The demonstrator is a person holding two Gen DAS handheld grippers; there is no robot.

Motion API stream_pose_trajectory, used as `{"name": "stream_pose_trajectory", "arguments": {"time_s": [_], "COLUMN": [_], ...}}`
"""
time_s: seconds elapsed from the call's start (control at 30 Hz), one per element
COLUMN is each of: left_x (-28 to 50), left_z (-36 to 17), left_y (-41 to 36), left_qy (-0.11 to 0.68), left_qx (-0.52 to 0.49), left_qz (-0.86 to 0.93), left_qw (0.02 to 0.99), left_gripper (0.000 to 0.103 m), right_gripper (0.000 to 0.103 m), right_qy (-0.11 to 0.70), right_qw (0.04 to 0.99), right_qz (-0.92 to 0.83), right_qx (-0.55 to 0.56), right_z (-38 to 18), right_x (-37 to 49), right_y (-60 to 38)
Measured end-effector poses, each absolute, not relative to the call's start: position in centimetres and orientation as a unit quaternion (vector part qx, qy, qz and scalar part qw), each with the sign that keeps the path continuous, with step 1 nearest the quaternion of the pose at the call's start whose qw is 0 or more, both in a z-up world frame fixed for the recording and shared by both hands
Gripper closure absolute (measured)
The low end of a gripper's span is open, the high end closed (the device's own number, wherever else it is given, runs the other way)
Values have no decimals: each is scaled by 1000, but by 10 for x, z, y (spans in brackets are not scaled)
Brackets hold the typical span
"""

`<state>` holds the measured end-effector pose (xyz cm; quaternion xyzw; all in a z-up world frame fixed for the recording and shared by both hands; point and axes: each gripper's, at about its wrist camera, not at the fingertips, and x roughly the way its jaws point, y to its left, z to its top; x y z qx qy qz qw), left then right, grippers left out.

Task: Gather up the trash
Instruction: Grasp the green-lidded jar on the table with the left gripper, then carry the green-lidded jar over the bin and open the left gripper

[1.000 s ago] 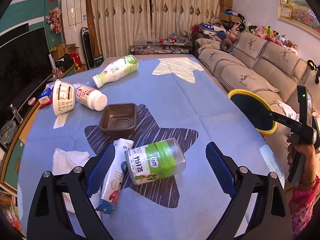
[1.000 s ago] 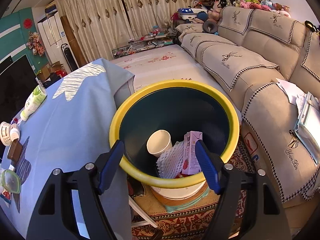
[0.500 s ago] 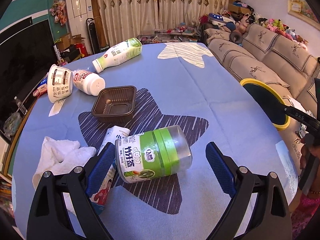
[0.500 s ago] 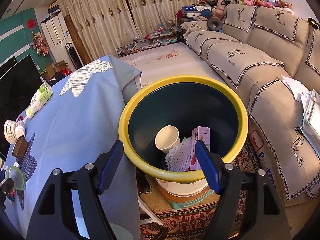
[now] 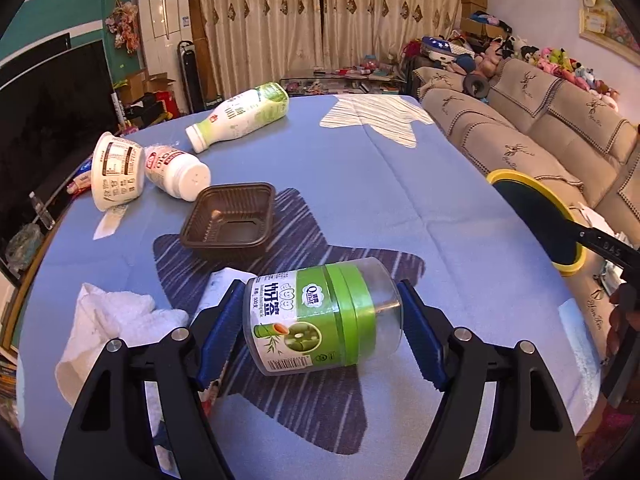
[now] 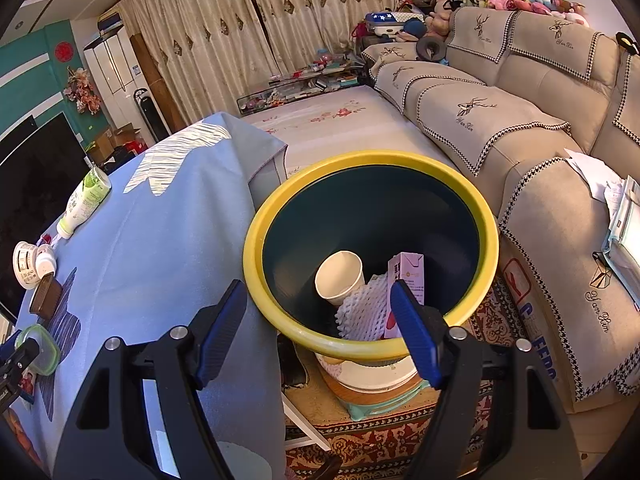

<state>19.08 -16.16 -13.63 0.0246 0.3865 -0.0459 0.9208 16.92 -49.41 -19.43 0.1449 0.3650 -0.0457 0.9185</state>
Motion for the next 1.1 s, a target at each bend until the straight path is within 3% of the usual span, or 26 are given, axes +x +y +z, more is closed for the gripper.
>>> {"name": "stream_pose_trajectory", "arguments": {"time_s": [0.47, 0.8, 1.1], "left_x": [190, 214, 273], "left_z": [-90, -70, -91], "left_y": [-216, -331, -435], "left_qy": [340, 314, 354], "left_qx": [43, 85, 96], "left_qz": [-130, -235, -289], "left_qw": [930, 916, 884], "left_gripper": [29, 29, 28], "right_gripper": [33, 33, 33], "right_qy": [354, 350, 359], "right_qw": [918, 908, 894], "right_qz": [-77, -141, -165], "right_qx": [162, 183, 209], "right_z": [-194, -203, -220], "right_x": [141, 112, 98], "right_y": [-518, -566, -598]}}
